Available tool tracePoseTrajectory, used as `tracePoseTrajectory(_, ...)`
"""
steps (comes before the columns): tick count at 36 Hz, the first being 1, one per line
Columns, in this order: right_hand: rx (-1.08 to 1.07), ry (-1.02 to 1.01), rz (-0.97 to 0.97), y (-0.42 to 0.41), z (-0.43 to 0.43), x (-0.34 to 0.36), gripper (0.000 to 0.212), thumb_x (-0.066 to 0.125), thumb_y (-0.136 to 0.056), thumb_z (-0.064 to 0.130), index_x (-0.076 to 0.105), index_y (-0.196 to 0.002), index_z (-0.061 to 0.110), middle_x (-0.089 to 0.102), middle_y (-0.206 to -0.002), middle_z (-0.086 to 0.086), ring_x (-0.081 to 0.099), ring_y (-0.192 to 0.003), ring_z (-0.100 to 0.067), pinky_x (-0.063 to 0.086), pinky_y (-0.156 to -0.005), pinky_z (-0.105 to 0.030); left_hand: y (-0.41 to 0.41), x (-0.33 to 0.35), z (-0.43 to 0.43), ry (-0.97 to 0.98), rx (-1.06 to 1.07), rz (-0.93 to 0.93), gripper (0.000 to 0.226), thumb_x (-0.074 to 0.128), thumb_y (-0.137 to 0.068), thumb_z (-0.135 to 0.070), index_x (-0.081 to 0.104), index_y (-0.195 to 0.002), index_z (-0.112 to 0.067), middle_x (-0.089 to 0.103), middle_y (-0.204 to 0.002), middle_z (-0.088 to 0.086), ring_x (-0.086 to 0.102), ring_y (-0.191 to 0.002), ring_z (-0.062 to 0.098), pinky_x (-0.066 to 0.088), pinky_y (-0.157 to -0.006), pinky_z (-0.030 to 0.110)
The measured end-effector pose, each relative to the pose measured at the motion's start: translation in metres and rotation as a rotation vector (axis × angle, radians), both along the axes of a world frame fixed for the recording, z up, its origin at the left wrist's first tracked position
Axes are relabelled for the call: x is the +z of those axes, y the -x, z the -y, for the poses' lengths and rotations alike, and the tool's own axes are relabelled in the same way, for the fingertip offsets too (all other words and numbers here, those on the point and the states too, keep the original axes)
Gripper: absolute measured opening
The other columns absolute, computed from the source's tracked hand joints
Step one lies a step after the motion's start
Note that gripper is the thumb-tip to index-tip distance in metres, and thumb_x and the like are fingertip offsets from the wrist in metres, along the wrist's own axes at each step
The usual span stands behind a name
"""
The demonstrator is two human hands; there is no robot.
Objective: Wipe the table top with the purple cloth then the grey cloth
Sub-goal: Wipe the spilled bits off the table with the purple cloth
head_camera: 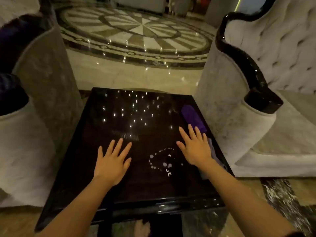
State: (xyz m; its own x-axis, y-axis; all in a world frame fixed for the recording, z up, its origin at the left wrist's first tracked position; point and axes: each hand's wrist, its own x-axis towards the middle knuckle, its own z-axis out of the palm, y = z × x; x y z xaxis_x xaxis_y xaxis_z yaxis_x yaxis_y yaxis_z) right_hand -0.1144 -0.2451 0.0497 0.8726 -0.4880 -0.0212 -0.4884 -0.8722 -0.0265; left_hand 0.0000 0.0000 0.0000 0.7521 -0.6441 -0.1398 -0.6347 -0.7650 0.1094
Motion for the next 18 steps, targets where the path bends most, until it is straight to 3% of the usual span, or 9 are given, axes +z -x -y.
tracePoseTrajectory(18,-0.014,-0.068,-0.041,-0.082,0.091,-0.035,0.055,0.025,-0.094,0.046,0.004,-0.142,0.030,0.000,-0.156,-0.008,-0.001,-0.142,-0.032,0.010,-0.114,-0.050,-0.017,-0.034,-0.013,0.033,0.106,-0.069,0.054,0.015,-0.094,-0.051,-0.005,-0.142,-0.038,-0.009,-0.156,-0.004,-0.013,-0.143,0.018,-0.004,-0.115,0.049)
